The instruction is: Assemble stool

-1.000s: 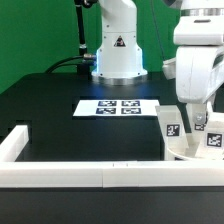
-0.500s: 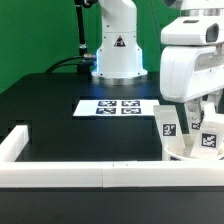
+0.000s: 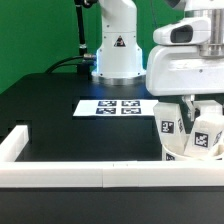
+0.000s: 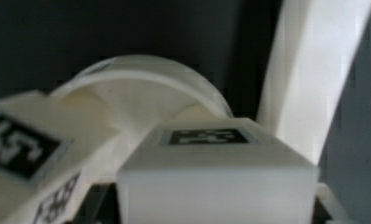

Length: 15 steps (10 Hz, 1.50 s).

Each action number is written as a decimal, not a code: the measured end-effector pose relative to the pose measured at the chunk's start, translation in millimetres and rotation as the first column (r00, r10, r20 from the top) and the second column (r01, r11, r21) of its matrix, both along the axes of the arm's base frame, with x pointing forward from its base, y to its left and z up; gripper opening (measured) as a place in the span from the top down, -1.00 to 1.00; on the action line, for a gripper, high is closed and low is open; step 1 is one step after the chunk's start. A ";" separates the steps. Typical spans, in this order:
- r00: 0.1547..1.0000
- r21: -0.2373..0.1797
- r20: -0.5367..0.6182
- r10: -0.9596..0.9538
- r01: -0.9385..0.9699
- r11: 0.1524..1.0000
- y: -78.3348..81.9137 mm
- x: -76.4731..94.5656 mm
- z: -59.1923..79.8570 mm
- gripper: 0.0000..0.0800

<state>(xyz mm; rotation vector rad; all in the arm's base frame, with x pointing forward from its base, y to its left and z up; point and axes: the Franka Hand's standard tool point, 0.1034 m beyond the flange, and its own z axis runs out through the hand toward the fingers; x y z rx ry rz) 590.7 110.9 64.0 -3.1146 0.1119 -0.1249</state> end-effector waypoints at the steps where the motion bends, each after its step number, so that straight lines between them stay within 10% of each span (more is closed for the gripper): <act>1: 0.985 0.036 -0.018 -0.171 0.171 0.985 0.4 -0.5 0.2 0.16; 8: 0.807 0.086 -0.067 -0.586 0.590 0.803 3.3 0.2 1.0 0.16; 12: 0.285 0.130 -0.244 -0.927 0.957 0.260 -1.7 4.0 2.7 0.16; 15: 0.139 0.111 -0.277 -0.951 0.988 0.112 -0.5 3.5 2.1 0.16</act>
Offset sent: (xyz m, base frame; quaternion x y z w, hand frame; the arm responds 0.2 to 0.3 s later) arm 0.0000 0.0000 0.0000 0.0000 0.0000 0.1296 0.9916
